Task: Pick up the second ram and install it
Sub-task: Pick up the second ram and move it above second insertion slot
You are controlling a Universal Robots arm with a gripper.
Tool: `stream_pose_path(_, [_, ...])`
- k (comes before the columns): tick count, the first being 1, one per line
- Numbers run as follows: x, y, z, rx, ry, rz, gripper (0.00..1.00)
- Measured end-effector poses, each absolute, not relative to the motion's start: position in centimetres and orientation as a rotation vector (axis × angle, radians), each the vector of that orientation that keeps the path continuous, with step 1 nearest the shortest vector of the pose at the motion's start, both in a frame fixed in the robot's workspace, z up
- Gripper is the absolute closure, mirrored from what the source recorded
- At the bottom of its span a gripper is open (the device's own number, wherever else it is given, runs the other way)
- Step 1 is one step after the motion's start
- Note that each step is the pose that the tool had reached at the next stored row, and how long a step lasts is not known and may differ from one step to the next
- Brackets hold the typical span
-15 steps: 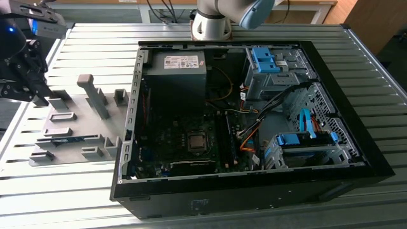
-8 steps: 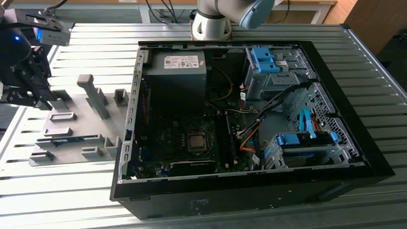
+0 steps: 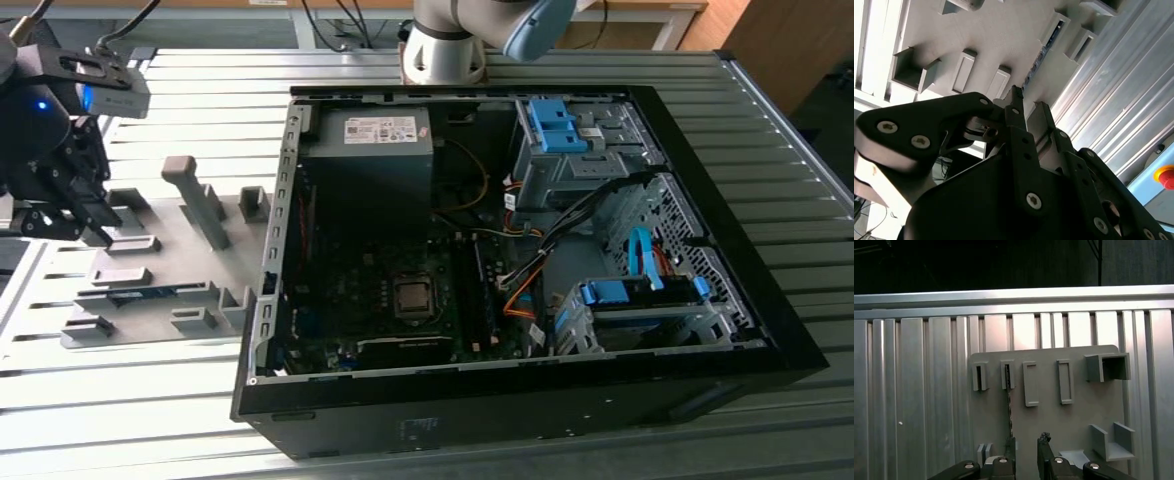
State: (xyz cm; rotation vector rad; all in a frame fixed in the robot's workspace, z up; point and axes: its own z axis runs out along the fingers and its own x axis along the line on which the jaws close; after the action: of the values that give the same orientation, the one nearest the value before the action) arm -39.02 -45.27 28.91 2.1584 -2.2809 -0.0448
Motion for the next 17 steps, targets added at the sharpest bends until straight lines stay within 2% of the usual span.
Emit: stream_pose_path(17, [-39.56,-45.39,27.78,2.158,-2.281,-0.045,0.69])
